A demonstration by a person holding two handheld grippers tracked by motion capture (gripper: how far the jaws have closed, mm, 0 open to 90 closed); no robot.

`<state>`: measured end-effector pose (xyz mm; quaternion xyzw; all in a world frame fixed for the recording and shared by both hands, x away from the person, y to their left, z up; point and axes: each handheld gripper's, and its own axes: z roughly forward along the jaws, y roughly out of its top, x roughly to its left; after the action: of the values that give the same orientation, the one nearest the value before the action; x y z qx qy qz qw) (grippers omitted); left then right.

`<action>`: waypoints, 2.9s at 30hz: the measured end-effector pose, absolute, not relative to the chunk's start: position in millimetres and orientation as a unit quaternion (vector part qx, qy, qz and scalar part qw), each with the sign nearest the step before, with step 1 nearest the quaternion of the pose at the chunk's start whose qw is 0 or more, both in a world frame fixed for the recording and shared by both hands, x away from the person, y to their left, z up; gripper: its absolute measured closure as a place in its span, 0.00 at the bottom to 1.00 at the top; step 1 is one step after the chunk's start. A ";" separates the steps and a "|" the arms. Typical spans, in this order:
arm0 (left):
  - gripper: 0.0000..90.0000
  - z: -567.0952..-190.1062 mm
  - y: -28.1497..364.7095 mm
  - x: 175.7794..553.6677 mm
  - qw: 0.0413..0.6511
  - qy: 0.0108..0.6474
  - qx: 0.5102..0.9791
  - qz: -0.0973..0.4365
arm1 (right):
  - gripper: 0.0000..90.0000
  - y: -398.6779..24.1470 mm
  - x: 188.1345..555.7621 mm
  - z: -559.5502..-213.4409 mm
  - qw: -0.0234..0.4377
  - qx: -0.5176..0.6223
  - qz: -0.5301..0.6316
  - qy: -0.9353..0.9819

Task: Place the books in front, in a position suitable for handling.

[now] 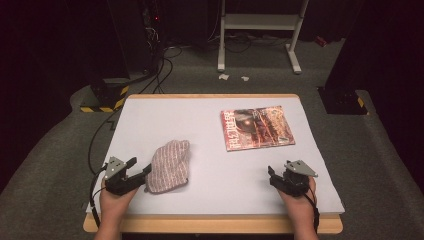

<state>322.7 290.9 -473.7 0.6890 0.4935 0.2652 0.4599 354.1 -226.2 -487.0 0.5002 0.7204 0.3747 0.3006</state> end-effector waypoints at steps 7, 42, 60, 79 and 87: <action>0.38 -476.6 285.6 325.6 0.454 0.478 0.704 0.265 | 0.32 -225.0 350.1 -485.3 0.307 0.498 0.381 0.716; 0.43 -502.7 220.6 358.3 0.326 0.426 0.805 0.254 | 0.36 -209.8 345.7 -492.0 0.302 0.491 0.370 0.729; 0.87 -477.9 306.5 337.6 0.332 0.504 0.713 0.358 | 0.37 -206.0 343.5 -489.8 0.303 0.486 0.375 0.729; 0.87 -432.0 332.5 304.0 0.386 0.506 0.637 0.435 | 0.37 -203.7 343.2 -489.5 0.302 0.482 0.375 0.732; 0.86 -453.6 328.6 316.3 0.362 0.513 0.670 0.396 | 0.37 -201.1 343.2 -489.3 0.302 0.480 0.375 0.733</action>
<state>316.3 328.6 -453.6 0.6699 0.5128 0.3965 0.3621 343.2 -201.1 -489.3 0.4801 0.7331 0.3751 0.3024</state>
